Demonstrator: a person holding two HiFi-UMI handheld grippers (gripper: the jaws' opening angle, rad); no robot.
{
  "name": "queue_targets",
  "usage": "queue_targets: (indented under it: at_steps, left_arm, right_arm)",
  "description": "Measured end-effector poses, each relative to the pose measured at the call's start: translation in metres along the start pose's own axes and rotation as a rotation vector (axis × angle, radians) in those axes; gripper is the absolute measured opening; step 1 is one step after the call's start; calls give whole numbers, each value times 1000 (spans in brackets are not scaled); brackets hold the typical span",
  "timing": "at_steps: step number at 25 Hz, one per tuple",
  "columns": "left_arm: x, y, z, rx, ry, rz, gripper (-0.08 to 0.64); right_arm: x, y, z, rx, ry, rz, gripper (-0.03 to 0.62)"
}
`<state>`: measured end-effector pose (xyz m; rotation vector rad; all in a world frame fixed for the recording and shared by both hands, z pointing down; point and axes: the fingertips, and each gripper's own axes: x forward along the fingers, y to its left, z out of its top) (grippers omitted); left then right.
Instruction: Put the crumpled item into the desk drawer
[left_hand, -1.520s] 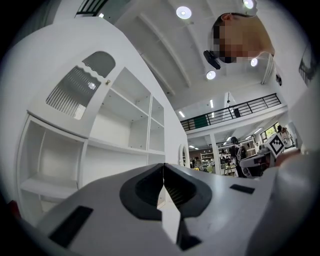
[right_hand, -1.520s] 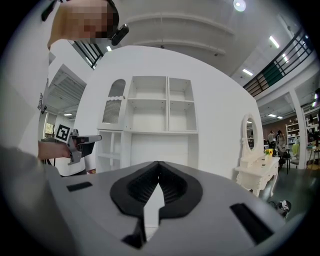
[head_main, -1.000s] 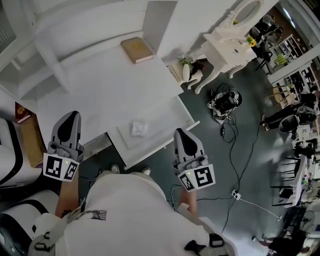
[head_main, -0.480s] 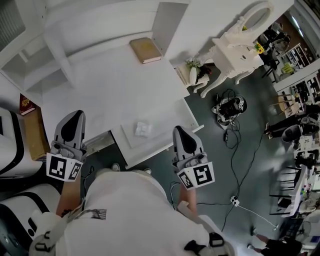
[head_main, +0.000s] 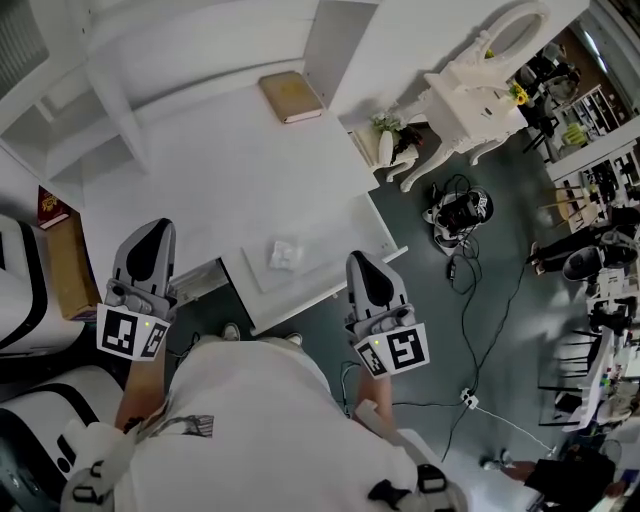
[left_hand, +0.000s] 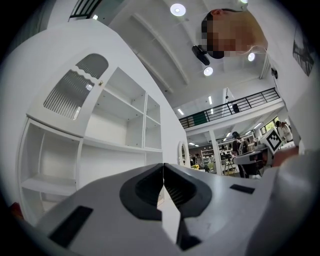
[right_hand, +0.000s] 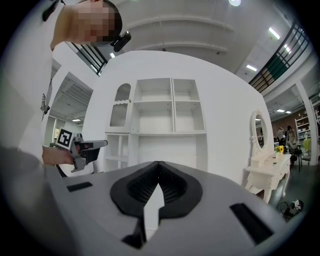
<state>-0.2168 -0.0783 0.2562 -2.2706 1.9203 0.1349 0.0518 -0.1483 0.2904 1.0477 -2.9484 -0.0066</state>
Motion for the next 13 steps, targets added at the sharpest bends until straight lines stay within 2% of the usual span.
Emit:
queue_targets:
  at_steps: [4,13]
  left_arm:
    - [1,-5,3,25,-11,-19,16]
    - [-20,-3,-6,-5,-19,-19,17]
  right_arm:
    - [-2,7,-4,2,10,7,9]
    - [-8,35,-6,-29,6,23,9]
